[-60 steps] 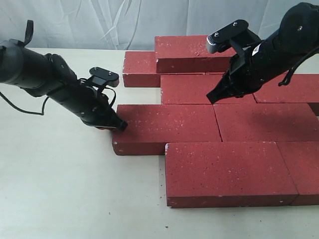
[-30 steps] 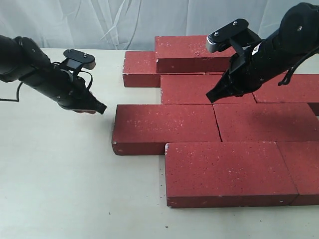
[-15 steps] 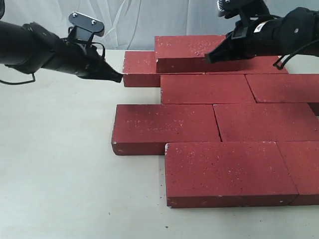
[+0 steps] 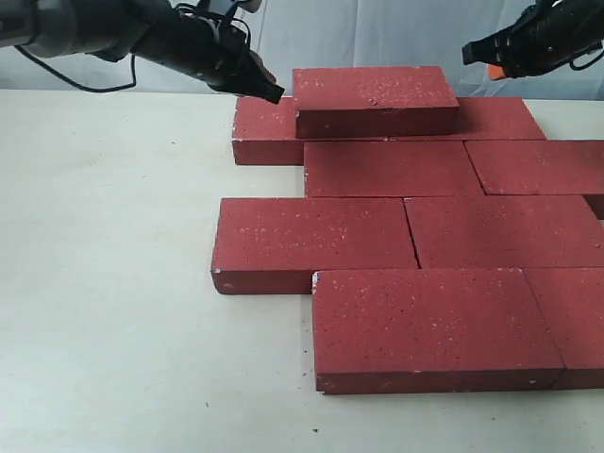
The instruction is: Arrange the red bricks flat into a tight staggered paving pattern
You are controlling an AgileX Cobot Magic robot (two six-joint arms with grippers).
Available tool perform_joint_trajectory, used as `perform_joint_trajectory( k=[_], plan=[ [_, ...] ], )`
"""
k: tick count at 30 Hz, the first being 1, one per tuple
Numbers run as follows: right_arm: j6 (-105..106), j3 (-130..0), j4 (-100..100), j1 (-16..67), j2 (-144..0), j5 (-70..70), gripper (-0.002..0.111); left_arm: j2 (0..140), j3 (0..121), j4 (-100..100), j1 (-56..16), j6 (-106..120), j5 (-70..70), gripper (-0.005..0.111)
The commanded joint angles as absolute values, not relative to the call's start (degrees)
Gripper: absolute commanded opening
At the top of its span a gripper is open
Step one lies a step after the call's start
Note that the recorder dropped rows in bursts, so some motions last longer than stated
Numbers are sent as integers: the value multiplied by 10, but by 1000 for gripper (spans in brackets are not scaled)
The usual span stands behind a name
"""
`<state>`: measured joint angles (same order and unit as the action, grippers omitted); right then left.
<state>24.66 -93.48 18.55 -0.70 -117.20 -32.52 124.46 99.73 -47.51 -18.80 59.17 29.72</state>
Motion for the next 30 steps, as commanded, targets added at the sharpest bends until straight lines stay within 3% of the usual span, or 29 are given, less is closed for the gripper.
perform_joint_trajectory(
  k=[1,10,30],
  plan=[
    [244,-952,170,-16,-1199,-327,-1,1278,1060,-419,-189,526,334,0],
    [245,-952,180,-10,-1241,-277,-1,1348,1139,-369,-189,511,394,0],
    [273,-976,184,35,-1286,-251,-1,1379,1141,-440,-190,578,359,0]
  ],
)
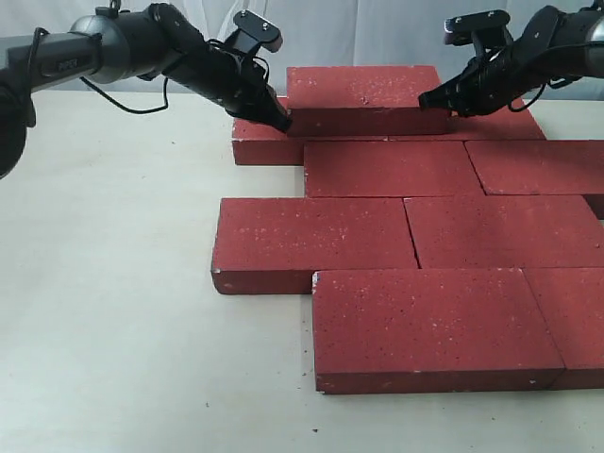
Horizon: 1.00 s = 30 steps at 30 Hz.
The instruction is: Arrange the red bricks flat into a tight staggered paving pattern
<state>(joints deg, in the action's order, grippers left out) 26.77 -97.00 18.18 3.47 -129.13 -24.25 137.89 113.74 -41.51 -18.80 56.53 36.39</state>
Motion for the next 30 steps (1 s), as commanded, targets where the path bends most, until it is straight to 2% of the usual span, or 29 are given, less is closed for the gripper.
perform_joint_trajectory(
  k=[1,7,12,17,30],
  plan=[
    [273,-976,182,35,-1284,-257,-1,1379,1141,-440,-190,579,359,0],
    [274,-974,181,35,-1240,-306,-1,1346,1141,-439,-190,602,367,0],
    [274,-972,187,37,-1202,-361,-1,1286,1137,-387,-189,548,428,0],
    [274,-921,185,65,-1155,-332,-1,1233,1068,-385,-188,548,408,0],
    [272,-811,188,182,-1054,-308,-1,1051,760,-454,-165,586,278,0]
  ],
)
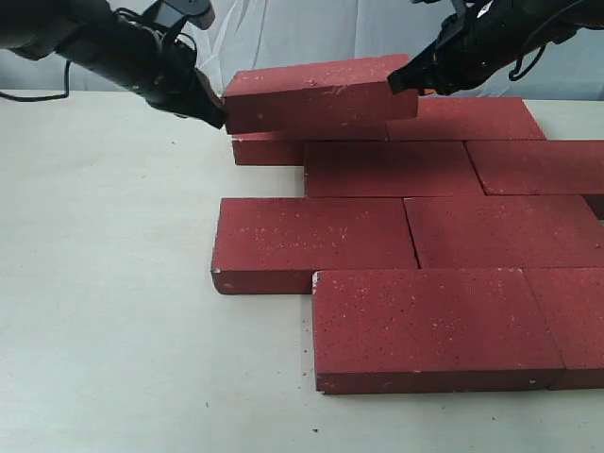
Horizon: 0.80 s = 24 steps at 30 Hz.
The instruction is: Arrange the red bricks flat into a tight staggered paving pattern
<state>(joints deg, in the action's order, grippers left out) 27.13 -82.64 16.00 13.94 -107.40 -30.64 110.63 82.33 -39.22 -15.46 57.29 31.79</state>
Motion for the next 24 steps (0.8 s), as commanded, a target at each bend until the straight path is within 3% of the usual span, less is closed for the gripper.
perform_joint_trajectory(
  k=[1,13,24],
  plan=[
    [272,-808,189,192,-1051,-308,-1,1034,742,-461,-165,586,268,0],
    [269,-802,216,310,-1045,-273,-1,907,565,-504,-160,586,128,0],
    [269,-805,226,403,-1104,-167,-1,900,457,-504,-54,586,54,0]
  ],
)
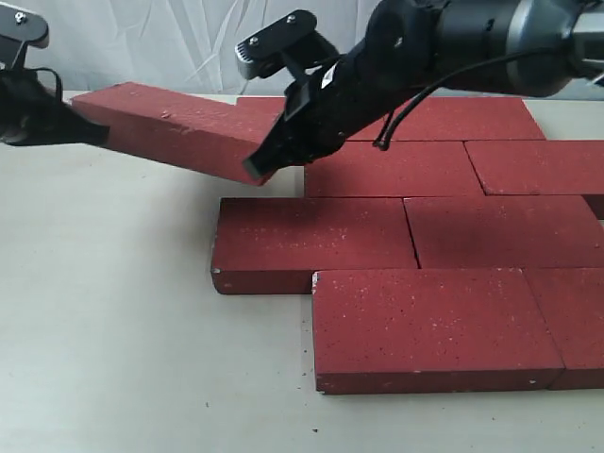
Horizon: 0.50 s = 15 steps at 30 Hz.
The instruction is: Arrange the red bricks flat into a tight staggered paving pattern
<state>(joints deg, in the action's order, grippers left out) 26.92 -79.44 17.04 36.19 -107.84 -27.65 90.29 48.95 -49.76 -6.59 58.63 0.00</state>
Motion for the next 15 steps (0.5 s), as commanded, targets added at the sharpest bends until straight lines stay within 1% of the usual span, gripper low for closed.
perform_joint_trajectory(
  k=[1,6,11,15],
  plan=[
    [269,-806,226,410,-1110,-155,-1,900,451,-504,-47,586,47,0],
    [269,-845,226,442,-1156,-142,-1,900,430,-506,-29,586,19,0],
    [269,-883,224,446,-1198,-147,-1,901,410,-506,-29,586,5,0],
    [269,-883,185,441,-1210,-156,-1,910,389,-507,-29,586,-47,0]
  ],
)
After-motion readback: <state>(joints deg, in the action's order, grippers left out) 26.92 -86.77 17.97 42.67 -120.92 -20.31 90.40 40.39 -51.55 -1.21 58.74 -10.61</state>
